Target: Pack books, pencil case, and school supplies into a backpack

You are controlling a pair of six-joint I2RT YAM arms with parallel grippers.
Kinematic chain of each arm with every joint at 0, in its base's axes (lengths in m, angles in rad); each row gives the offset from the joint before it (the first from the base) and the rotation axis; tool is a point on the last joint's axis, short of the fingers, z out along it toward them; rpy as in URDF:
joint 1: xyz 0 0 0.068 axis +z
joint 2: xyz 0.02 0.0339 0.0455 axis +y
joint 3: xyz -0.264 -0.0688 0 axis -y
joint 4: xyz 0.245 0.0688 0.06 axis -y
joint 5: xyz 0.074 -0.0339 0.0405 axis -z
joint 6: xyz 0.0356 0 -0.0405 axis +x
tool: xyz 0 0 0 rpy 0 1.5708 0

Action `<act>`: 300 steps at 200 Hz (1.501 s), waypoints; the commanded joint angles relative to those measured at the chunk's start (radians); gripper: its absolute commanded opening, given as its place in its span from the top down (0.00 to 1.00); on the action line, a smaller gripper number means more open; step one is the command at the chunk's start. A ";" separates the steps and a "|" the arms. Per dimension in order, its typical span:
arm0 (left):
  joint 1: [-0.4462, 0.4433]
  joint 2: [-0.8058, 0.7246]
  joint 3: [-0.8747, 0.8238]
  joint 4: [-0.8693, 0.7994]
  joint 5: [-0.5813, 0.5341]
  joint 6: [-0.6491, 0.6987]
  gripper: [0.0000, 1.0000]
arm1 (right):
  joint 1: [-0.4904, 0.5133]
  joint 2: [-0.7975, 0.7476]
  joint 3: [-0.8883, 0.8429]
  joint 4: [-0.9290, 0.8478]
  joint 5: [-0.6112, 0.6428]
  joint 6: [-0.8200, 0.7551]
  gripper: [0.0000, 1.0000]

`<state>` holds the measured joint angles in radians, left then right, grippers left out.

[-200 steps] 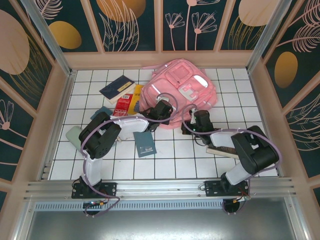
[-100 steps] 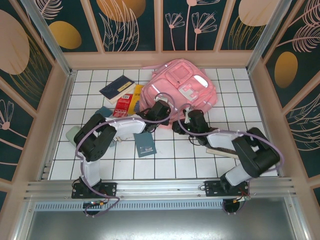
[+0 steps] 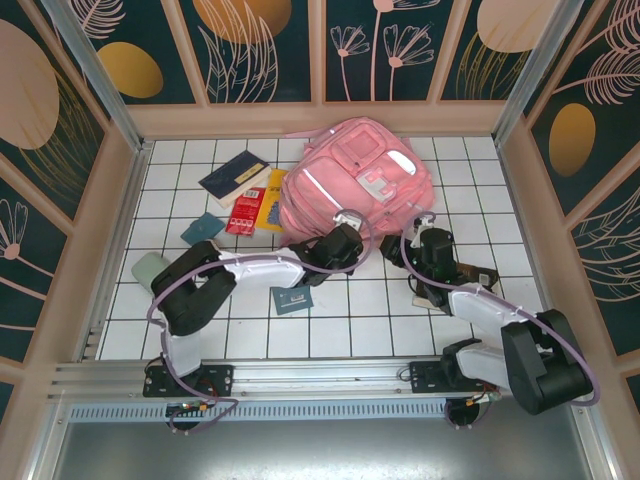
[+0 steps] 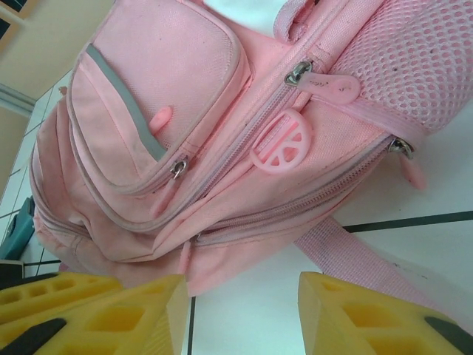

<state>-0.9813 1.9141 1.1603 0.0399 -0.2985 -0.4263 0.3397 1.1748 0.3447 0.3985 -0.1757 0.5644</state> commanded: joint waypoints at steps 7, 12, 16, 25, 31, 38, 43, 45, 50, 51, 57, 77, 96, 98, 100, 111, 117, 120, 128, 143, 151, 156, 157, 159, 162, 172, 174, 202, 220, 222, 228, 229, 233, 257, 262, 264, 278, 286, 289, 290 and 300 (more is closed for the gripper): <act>0.003 0.071 0.083 -0.043 -0.021 0.036 0.73 | -0.011 -0.024 -0.020 0.012 0.000 0.018 0.56; 0.004 0.080 0.094 -0.047 -0.017 0.039 0.72 | -0.011 -0.024 -0.025 0.014 -0.001 0.018 0.56; 0.003 0.084 0.102 -0.049 -0.013 0.043 0.72 | -0.011 -0.024 -0.028 0.017 -0.001 0.019 0.56; 0.004 0.096 0.115 -0.049 -0.013 0.048 0.72 | -0.012 -0.023 -0.034 0.025 -0.001 0.021 0.56; 0.003 0.104 0.124 -0.052 -0.016 0.049 0.72 | -0.013 -0.024 -0.037 0.030 -0.001 0.024 0.56; 0.003 0.114 0.137 -0.057 -0.020 0.056 0.72 | -0.013 -0.024 -0.040 0.035 -0.002 0.025 0.56; 0.003 0.122 0.147 -0.065 -0.024 0.059 0.72 | -0.013 -0.022 -0.042 0.036 -0.002 0.025 0.56; 0.003 0.124 0.155 -0.069 -0.027 0.059 0.72 | -0.013 -0.022 -0.042 0.038 -0.002 0.025 0.56; 0.003 0.136 0.169 -0.080 -0.035 0.061 0.73 | -0.012 -0.021 -0.042 0.039 -0.004 0.026 0.56; 0.003 0.138 0.171 -0.083 -0.038 0.060 0.73 | -0.012 -0.021 -0.042 0.039 -0.004 0.026 0.56; 0.003 0.152 0.188 -0.098 -0.055 0.060 0.73 | -0.014 -0.019 -0.042 0.040 -0.005 0.026 0.56; 0.004 0.198 0.228 -0.144 -0.089 0.059 0.75 | -0.014 -0.019 -0.042 0.045 -0.011 0.028 0.56; 0.003 0.222 0.243 -0.169 -0.112 0.054 0.75 | -0.015 -0.019 -0.039 0.042 -0.012 0.028 0.56; 0.003 0.225 0.243 -0.172 -0.114 0.055 0.75 | -0.015 -0.019 -0.039 0.042 -0.013 0.028 0.56; 0.003 0.226 0.244 -0.175 -0.114 0.054 0.75 | -0.016 -0.020 -0.038 0.042 -0.014 0.028 0.56; 0.003 0.232 0.248 -0.183 -0.121 0.057 0.75 | -0.016 -0.020 -0.037 0.044 -0.013 0.028 0.56; 0.003 0.234 0.249 -0.185 -0.120 0.059 0.74 | -0.016 -0.018 -0.036 0.043 -0.013 0.028 0.56; 0.003 0.236 0.249 -0.187 -0.120 0.061 0.73 | -0.016 -0.018 -0.035 0.043 -0.012 0.027 0.56; 0.003 0.239 0.253 -0.194 -0.120 0.064 0.73 | -0.016 -0.016 -0.033 0.045 -0.011 0.026 0.56; 0.003 0.246 0.257 -0.202 -0.115 0.071 0.72 | -0.016 -0.012 -0.029 0.044 -0.013 0.026 0.55; 0.003 0.247 0.261 -0.208 -0.108 0.074 0.70 | -0.016 -0.012 -0.027 0.044 -0.014 0.026 0.56; 0.002 0.247 0.263 -0.216 -0.104 0.076 0.68 | -0.015 -0.010 -0.025 0.044 -0.013 0.026 0.55; 0.002 0.248 0.262 -0.218 -0.103 0.076 0.68 | -0.016 -0.010 -0.024 0.044 -0.013 0.025 0.55; 0.002 0.247 0.263 -0.221 -0.102 0.077 0.67 | -0.016 -0.009 -0.024 0.044 -0.013 0.025 0.56; 0.001 0.246 0.264 -0.226 -0.102 0.076 0.66 | -0.017 -0.007 -0.023 0.043 -0.013 0.024 0.56; -0.002 0.234 0.259 -0.236 -0.107 0.074 0.65 | -0.017 -0.004 -0.019 0.041 -0.014 0.023 0.56; -0.003 0.231 0.256 -0.236 -0.107 0.076 0.65 | -0.017 -0.004 -0.019 0.041 -0.014 0.023 0.56; -0.010 0.187 0.221 -0.247 -0.136 0.089 0.68 | -0.018 -0.003 -0.019 0.045 -0.010 0.025 0.55; -0.013 0.182 0.213 -0.256 -0.145 0.093 0.71 | -0.017 0.002 -0.018 0.049 -0.012 0.028 0.55; -0.014 0.183 0.213 -0.257 -0.145 0.093 0.72 | -0.017 0.003 -0.018 0.051 -0.013 0.028 0.55; -0.014 0.185 0.213 -0.257 -0.143 0.091 0.74 | -0.018 0.005 -0.018 0.052 -0.013 0.029 0.55; -0.014 0.185 0.213 -0.256 -0.142 0.091 0.74 | -0.018 0.006 -0.018 0.052 -0.014 0.029 0.55; -0.013 0.187 0.213 -0.257 -0.141 0.092 0.76 | -0.017 0.005 -0.018 0.053 -0.015 0.031 0.55; -0.014 0.208 0.226 -0.252 -0.151 0.090 0.83 | -0.017 0.004 -0.018 0.051 -0.018 0.035 0.55; -0.014 0.212 0.229 -0.250 -0.157 0.090 0.85 | -0.017 0.002 -0.019 0.051 -0.020 0.037 0.55; -0.013 0.213 0.229 -0.249 -0.159 0.090 0.86 | -0.017 0.001 -0.019 0.051 -0.019 0.037 0.54; -0.014 0.214 0.235 -0.240 -0.166 0.093 0.95 | -0.018 -0.003 -0.022 0.049 -0.021 0.040 0.55; -0.014 0.209 0.236 -0.235 -0.169 0.093 1.00 | -0.017 -0.004 -0.025 0.049 -0.021 0.042 0.55; -0.014 0.207 0.236 -0.231 -0.169 0.093 1.00 | -0.017 -0.006 -0.026 0.049 -0.021 0.043 0.55; -0.013 0.206 0.236 -0.231 -0.169 0.093 1.00 | -0.016 -0.007 -0.026 0.049 -0.021 0.044 0.55; -0.014 0.195 0.233 -0.222 -0.168 0.093 1.00 | -0.016 -0.007 -0.030 0.050 -0.022 0.050 0.55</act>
<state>-0.9974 2.1231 1.3949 -0.1425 -0.4324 -0.3393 0.3325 1.1744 0.3130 0.4152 -0.1841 0.5877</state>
